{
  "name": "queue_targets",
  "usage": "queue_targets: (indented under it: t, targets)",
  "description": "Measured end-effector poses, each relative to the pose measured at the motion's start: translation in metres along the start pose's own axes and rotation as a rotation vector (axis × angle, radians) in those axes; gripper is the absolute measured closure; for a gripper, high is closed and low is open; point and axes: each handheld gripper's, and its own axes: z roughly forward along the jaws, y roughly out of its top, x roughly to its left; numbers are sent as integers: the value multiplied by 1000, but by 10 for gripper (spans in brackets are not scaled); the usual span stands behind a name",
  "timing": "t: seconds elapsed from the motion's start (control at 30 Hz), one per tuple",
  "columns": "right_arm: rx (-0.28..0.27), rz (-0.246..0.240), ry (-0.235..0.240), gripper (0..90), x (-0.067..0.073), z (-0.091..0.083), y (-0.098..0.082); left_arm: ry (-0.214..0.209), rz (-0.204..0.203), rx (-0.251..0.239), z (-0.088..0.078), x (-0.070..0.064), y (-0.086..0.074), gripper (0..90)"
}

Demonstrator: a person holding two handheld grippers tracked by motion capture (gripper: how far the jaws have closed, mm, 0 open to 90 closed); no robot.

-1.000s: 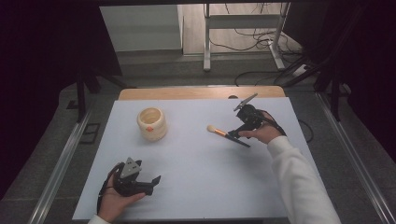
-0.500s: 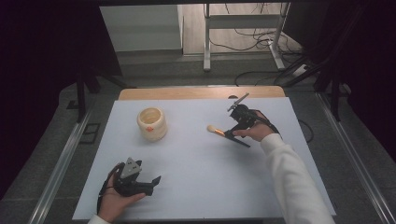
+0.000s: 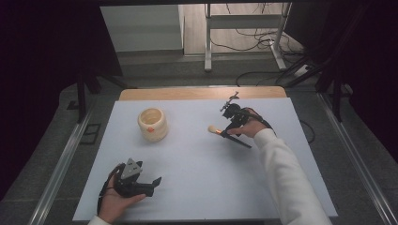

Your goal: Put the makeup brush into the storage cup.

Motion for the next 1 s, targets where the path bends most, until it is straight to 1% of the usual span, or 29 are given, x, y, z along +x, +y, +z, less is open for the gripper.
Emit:
queue_targets:
  t: [0.2, 0.27, 0.33, 0.4, 0.47, 0.53, 0.57, 0.63, 0.77, 0.87, 0.93, 1.0]
  targets:
    - [29, -6, 1, 182, -1, 8, 5, -1, 0, 0, 0, 0, 0, 66]
    - [31, -6, 0, 187, -2, 9, 6, -2, 2, 2, 1, 0, 0, 66]
    - [37, -5, 4, 214, 0, 14, 10, -3, 2, 2, 1, 0, 0, 66]
    - [42, -13, 3, 222, -1, 15, 11, -2, 3, 3, 1, 0, 0, 66]
    - [61, -19, 8, 269, 1, 20, 15, -3, 0, 1, 1, 1, 0, 66]
    - [69, -23, 14, 286, 2, 22, 16, -3, -1, 0, 1, 1, 0, 66]
    - [69, -23, 14, 286, 2, 22, 16, -3, 0, 1, 1, 1, -1, 66]
    - [80, -29, 9, 314, 4, 25, 18, -4, 1, 1, 1, 1, -1, 66]
    - [91, -39, 18, 374, 5, 27, 18, -4, 0, 0, 0, 1, -1, 66]
    - [113, -46, 14, 424, 6, 29, 18, -4, 1, 0, 1, 1, 0, 66]
    - [120, -48, 21, 463, 6, 30, 18, -4, 2, 1, 1, 1, 0, 66]
    - [125, -48, 23, 478, 6, 30, 18, -4, 2, 2, 1, 1, 0, 66]
